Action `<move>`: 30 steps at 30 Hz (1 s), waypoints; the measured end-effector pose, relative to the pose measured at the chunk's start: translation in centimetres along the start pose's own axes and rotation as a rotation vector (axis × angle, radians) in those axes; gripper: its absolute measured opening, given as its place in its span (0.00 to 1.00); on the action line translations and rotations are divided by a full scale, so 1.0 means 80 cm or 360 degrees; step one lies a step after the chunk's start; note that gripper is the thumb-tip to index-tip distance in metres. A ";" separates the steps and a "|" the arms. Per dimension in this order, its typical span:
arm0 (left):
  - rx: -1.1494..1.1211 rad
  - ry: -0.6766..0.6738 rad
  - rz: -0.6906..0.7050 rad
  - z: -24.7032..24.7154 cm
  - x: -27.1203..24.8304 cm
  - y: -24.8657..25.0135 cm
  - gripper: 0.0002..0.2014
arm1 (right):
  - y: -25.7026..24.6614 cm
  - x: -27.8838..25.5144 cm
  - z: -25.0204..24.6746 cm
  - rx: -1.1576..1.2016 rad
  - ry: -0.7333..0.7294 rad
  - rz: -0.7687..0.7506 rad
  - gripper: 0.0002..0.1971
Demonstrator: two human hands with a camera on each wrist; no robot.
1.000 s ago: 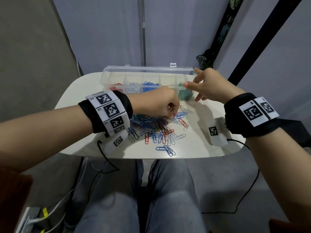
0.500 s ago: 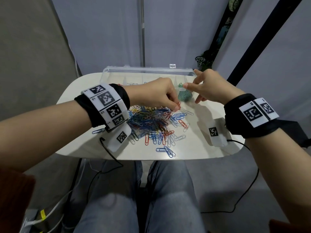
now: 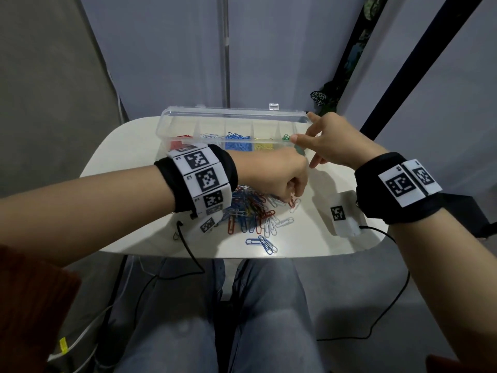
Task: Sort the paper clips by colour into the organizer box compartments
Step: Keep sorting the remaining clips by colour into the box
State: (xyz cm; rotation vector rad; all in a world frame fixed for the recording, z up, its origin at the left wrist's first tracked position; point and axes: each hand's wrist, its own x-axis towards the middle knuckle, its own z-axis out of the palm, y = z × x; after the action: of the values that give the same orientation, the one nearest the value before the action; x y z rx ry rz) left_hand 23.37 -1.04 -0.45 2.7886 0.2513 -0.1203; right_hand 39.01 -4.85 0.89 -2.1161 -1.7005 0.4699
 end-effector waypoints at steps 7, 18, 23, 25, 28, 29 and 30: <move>0.0032 -0.0040 -0.0053 0.005 -0.002 -0.002 0.04 | 0.000 0.000 -0.001 -0.0001 -0.0018 0.0040 0.26; -0.1139 0.0301 -0.0374 -0.038 -0.055 -0.030 0.04 | -0.002 -0.001 -0.001 0.0004 -0.0022 0.0067 0.25; -0.1510 0.0497 -0.0555 -0.053 -0.091 -0.050 0.07 | -0.010 -0.005 -0.003 -0.0036 -0.0042 0.0077 0.25; -0.1579 0.0552 -0.0611 -0.057 -0.102 -0.058 0.06 | -0.010 -0.005 -0.003 -0.0051 -0.0032 0.0079 0.25; -0.1556 0.0514 -0.0652 -0.058 -0.113 -0.063 0.06 | -0.005 -0.004 0.000 -0.0034 0.0001 0.0046 0.26; -0.1518 0.0478 -0.0665 -0.057 -0.116 -0.063 0.06 | -0.003 -0.003 0.000 -0.0026 0.0001 0.0048 0.27; -0.1473 0.0440 -0.0683 -0.055 -0.117 -0.062 0.06 | -0.002 -0.003 0.001 -0.0014 0.0001 0.0050 0.27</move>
State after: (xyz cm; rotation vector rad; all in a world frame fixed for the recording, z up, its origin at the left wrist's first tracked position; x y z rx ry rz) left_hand 13.48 3.57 3.16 1.7923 0.7500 0.2297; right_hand 38.81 -5.01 0.94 -2.1519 -1.6742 0.4713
